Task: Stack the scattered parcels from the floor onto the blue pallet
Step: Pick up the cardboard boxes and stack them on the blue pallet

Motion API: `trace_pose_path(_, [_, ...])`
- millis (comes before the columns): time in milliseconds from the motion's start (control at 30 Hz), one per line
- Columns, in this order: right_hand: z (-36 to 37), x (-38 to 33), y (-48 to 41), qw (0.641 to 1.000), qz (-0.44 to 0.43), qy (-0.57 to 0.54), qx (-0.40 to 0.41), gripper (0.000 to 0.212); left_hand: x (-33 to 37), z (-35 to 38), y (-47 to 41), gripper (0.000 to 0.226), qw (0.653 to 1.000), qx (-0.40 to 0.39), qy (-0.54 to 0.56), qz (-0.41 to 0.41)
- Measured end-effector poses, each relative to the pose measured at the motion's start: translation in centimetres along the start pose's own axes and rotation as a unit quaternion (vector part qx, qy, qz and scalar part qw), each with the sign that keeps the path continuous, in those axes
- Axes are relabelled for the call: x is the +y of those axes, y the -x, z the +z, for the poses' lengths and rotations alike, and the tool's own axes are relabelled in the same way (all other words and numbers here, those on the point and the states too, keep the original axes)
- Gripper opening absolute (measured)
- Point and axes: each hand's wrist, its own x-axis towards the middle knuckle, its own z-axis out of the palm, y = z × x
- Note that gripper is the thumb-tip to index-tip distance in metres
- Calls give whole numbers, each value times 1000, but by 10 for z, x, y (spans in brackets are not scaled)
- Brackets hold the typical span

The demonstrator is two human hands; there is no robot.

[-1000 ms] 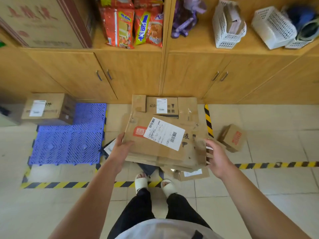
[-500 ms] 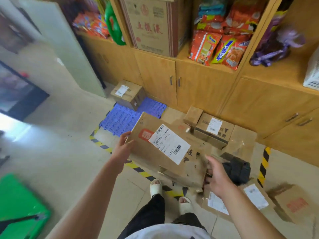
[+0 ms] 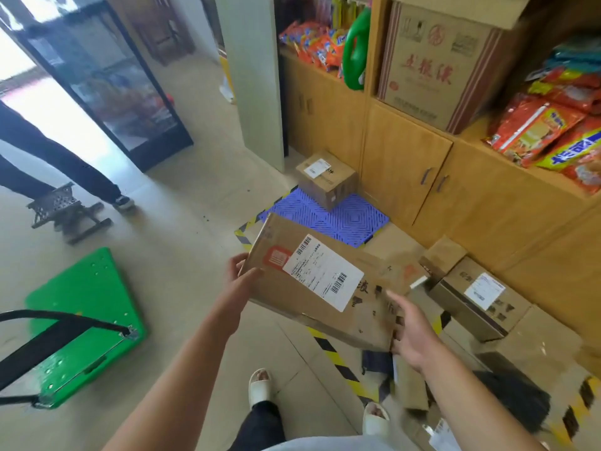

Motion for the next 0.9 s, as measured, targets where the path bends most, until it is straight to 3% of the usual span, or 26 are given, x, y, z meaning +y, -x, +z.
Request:
trace_pose_path(300, [169,20,-32,997,-35,61,19,25,17,-148,-85,57,1000,-6,26,2])
trace_pose_path(367, [196,19,-39,997,-49,52,38,51,29,-168,-112,52,1000,-16,23,8])
trace_pose_path(467, [204,21,-72,995,-72,30,56,109,51,-178,-148,47,998,-44,19,30])
trace_pose_path(500, [209,16,-74,995,-72,19,67,115,58,-177,-162,45,998,-55,19,36])
trace_pose_path(700, [249,-33,-85,991,-49,-21,125,65,100,-144,-248,36,993,-114,-27,14])
trace_pose_path(900, [267,-85,-160,986,1,-99,136,67,140,-101,-350,34,987,-128,-97,-18])
